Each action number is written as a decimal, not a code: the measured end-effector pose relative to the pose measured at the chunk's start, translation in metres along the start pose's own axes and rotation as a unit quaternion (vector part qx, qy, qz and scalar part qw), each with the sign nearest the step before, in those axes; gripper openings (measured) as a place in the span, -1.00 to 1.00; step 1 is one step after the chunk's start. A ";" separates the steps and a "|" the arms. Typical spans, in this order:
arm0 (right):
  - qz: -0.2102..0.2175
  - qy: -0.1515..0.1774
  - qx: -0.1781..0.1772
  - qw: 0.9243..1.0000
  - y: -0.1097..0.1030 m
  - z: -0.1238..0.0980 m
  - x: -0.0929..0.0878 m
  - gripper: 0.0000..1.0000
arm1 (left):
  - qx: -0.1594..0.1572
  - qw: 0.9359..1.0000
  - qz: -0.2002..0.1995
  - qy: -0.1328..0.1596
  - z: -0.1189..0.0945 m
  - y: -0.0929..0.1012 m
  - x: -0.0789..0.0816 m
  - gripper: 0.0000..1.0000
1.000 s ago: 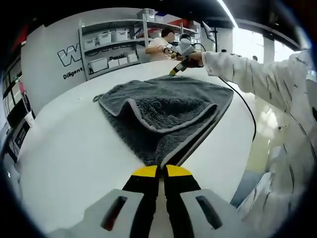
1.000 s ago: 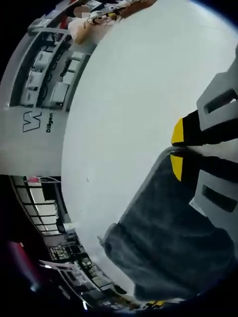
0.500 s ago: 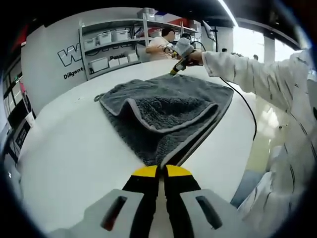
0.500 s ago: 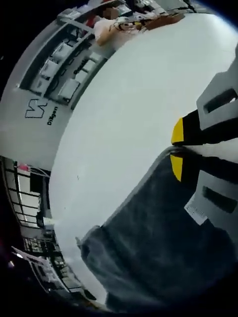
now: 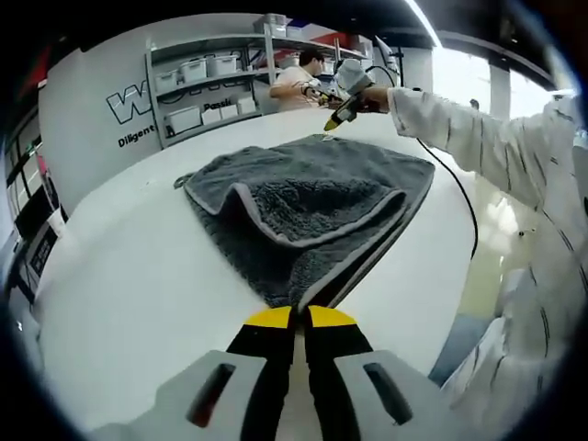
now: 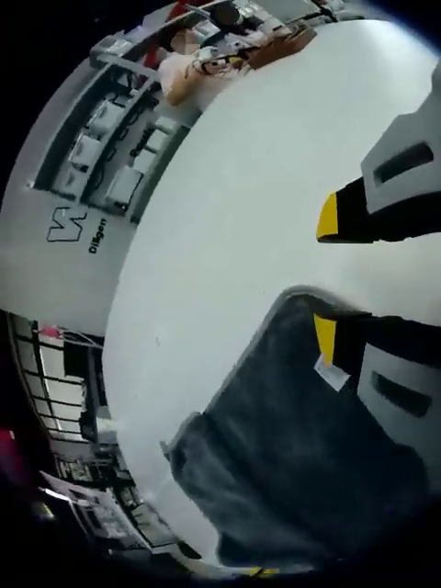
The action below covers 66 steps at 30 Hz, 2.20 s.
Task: Open the folded towel by lifting each exposed corner and separating the folded layers until the towel lies flat within the target outline without major curled edges
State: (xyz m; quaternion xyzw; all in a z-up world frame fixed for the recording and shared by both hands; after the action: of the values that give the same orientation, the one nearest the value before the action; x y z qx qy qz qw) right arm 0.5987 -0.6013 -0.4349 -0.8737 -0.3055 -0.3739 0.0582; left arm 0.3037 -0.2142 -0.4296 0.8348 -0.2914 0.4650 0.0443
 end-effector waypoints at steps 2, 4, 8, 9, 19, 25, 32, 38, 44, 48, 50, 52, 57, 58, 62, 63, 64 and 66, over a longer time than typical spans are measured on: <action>0.009 -0.002 -0.012 1.000 0.004 -0.006 -0.001 -0.42 | 0.001 1.000 0.000 0.000 0.000 0.000 0.000 -0.93; 0.013 -0.006 -0.023 1.000 0.006 -0.016 -0.003 -0.27 | 0.002 1.000 0.001 -0.001 0.001 0.000 0.000 -0.93; 0.023 0.010 -0.023 0.999 0.005 -0.035 -0.004 -0.02 | 0.002 1.000 0.003 -0.002 0.001 0.001 0.000 -0.93; 0.046 0.025 -0.005 0.999 -0.005 -0.054 -0.007 0.01 | 0.002 1.000 0.004 -0.002 0.001 0.001 0.000 -0.93; 0.039 -0.017 0.074 0.996 -0.114 -0.148 -0.081 0.40 | 0.003 1.000 0.019 0.004 0.002 0.002 0.000 -0.93; 0.022 -0.025 0.069 0.997 -0.142 -0.167 -0.111 0.76 | 0.002 1.000 0.016 0.005 0.002 0.002 0.000 -0.93; 0.033 -0.012 0.057 0.998 -0.162 -0.180 -0.132 0.60 | 0.003 1.000 0.016 0.005 0.002 0.002 0.000 -0.93; 0.060 -0.001 0.053 0.997 -0.172 -0.191 -0.144 -0.15 | 0.002 1.000 0.013 0.006 0.003 0.002 0.000 -0.93; 0.083 0.004 0.053 0.995 -0.176 -0.188 -0.153 -0.39 | 0.002 1.000 0.015 0.007 0.004 0.002 0.000 -0.93; 0.080 -0.008 0.049 0.996 -0.177 -0.183 -0.156 -0.43 | 0.002 1.000 0.013 0.007 0.004 0.002 0.000 -0.93; 0.079 -0.010 0.051 0.996 -0.178 -0.182 -0.156 -0.43 | 0.003 1.000 0.013 0.007 0.004 0.002 0.000 -0.93; 0.076 -0.016 0.050 0.996 -0.178 -0.181 -0.156 -0.42 | 0.003 1.000 0.013 0.007 0.004 0.001 0.000 -0.93; 0.063 -0.032 0.049 0.996 -0.178 -0.182 -0.157 -0.40 | 0.004 1.000 0.014 0.007 0.004 0.002 0.000 -0.93; 0.061 -0.035 0.049 0.996 -0.178 -0.182 -0.157 -0.40 | 0.004 1.000 0.015 0.006 0.004 0.002 0.000 -0.93; 0.071 -0.038 0.055 0.995 -0.178 -0.183 -0.159 -0.40 | 0.005 1.000 0.016 0.006 0.003 0.002 0.000 -0.93; 0.071 -0.037 0.056 0.995 -0.179 -0.183 -0.159 -0.39 | 0.005 1.000 0.015 0.006 0.003 0.002 0.000 -0.93; 0.072 -0.038 0.056 0.995 -0.179 -0.184 -0.160 -0.38 | 0.004 1.000 0.015 0.006 0.003 0.002 0.000 -0.93; 0.074 -0.038 0.055 0.995 -0.178 -0.185 -0.161 -0.36 | 0.004 1.000 0.015 0.006 0.003 0.002 0.000 -0.93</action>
State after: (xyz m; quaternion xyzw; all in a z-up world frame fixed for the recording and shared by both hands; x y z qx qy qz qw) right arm 0.2957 -0.5976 -0.4365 -0.9029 -0.2625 -0.3179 0.1219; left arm 0.3053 -0.2171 -0.4318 0.8277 -0.3019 0.4718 0.0359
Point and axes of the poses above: the point that each gripper's makers call its tool centre point, and the gripper's own axes: z roughly forward along the fingers, y roughly to its right, x roughly out of its top, the point moved 1 cm from there along -z, roughly backward along the fingers, and after that the axes turned 12 degrees about x, right-handed, at the moved point
